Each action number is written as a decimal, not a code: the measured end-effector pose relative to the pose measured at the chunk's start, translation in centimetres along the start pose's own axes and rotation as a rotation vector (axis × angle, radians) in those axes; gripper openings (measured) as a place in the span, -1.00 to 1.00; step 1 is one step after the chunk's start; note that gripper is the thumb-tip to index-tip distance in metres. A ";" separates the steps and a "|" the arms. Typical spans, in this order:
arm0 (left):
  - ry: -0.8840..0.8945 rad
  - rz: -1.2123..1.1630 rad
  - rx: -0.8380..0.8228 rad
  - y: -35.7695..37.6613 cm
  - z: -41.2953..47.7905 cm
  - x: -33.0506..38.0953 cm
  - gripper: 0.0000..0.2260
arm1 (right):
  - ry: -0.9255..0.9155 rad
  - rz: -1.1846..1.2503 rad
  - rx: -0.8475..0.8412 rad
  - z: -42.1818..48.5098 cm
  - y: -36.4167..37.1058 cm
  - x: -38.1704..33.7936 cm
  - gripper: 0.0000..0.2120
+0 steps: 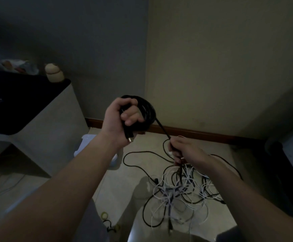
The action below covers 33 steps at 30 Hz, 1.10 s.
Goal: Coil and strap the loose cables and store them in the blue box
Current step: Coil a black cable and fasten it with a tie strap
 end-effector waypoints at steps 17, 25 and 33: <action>0.341 0.644 0.313 -1.8 1.2 -0.4 -0.75 | -0.258 -0.212 0.033 -0.3 2.4 -2.3 -0.67; 0.481 1.448 0.313 -2.0 2.0 -3.1 -0.62 | -0.238 -0.035 -0.043 -2.0 3.1 -4.4 -0.61; 0.383 1.812 0.175 -2.4 2.3 -4.0 -0.65 | -0.118 -0.051 -0.128 -1.6 2.8 -3.4 -0.91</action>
Point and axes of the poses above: each hand's wrist, its own z-axis towards the middle knuckle, its own y-axis out of the palm, x = y × z, the point moved 5 cm from there along z, towards the middle knuckle, and after that the axes turned 14 degrees about x, right-handed, at the moved point
